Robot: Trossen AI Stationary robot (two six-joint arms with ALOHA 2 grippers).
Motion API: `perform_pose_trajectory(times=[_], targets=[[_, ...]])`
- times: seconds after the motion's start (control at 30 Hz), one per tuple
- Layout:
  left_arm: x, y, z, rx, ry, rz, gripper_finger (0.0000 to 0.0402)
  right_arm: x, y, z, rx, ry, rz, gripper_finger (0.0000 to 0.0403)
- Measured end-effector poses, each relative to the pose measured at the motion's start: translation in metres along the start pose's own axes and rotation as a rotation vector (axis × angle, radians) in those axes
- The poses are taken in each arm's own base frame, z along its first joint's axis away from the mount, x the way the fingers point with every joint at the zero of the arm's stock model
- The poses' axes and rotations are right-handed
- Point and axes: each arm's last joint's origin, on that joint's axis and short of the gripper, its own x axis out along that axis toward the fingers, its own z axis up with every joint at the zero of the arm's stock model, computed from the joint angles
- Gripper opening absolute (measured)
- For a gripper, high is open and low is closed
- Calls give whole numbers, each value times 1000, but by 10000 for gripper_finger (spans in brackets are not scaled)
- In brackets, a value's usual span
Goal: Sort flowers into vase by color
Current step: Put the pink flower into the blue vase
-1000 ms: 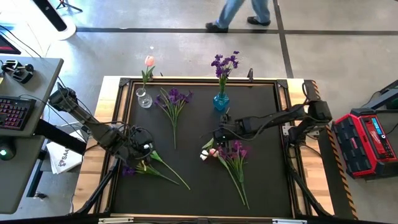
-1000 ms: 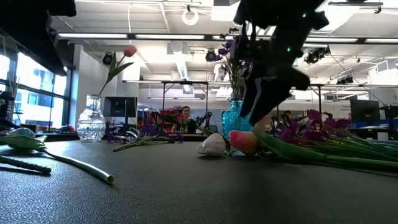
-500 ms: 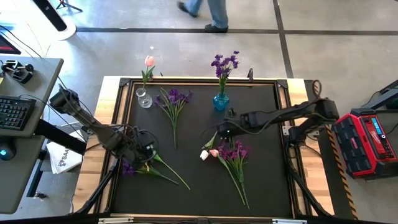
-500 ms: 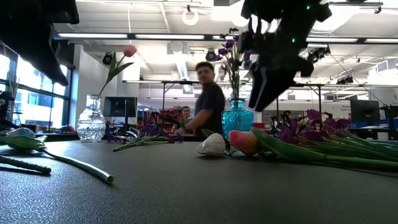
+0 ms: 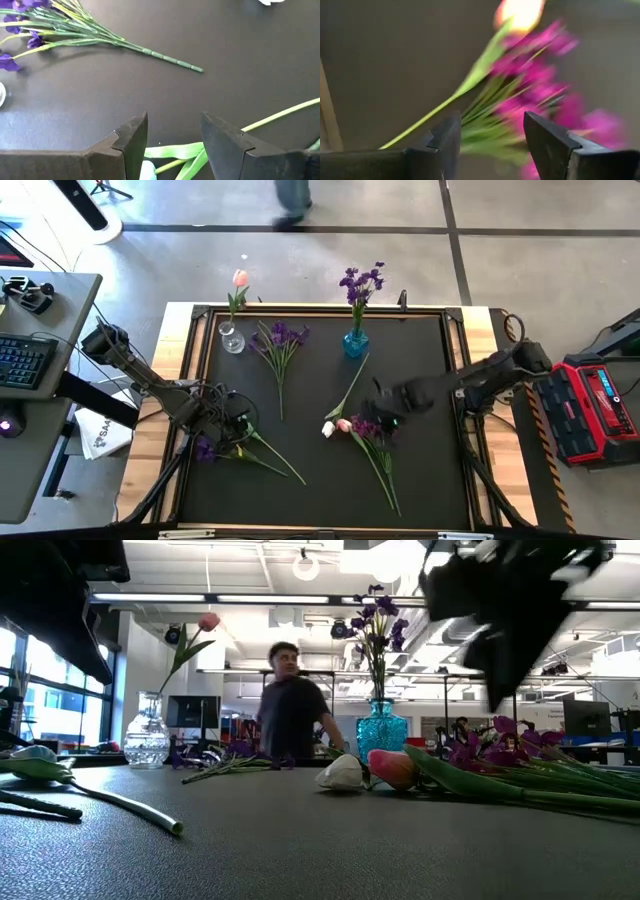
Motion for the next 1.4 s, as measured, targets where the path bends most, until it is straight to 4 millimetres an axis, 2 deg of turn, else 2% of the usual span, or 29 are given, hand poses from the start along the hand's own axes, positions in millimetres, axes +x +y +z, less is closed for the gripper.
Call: perform_pose_trajectory(times=[0.2,0.33,0.47,0.67,0.8,0.97,1.13,1.23,1.4], targets=[[0,-2,1,-12,-16,-11,167,6,56,-41,236,35,-10,187],[0,-1,2,12,-40,3,167,11,77,-65,388,-63,-63,191],[0,-1,2,32,-57,15,167,19,76,-77,525,-99,-108,219],[0,-1,3,34,-61,18,167,40,66,-73,609,-119,-161,288],[0,-1,3,32,-67,21,167,56,61,-70,625,-94,-212,292],[0,-2,4,20,-74,9,167,70,59,-69,626,-75,-244,264],[0,-5,6,21,-93,-18,167,75,58,-70,619,-76,-274,210],[0,-7,7,29,-101,-29,167,75,57,-71,617,-83,-293,158],[0,-7,7,43,-103,-30,167,73,55,-71,604,-85,-311,42]])
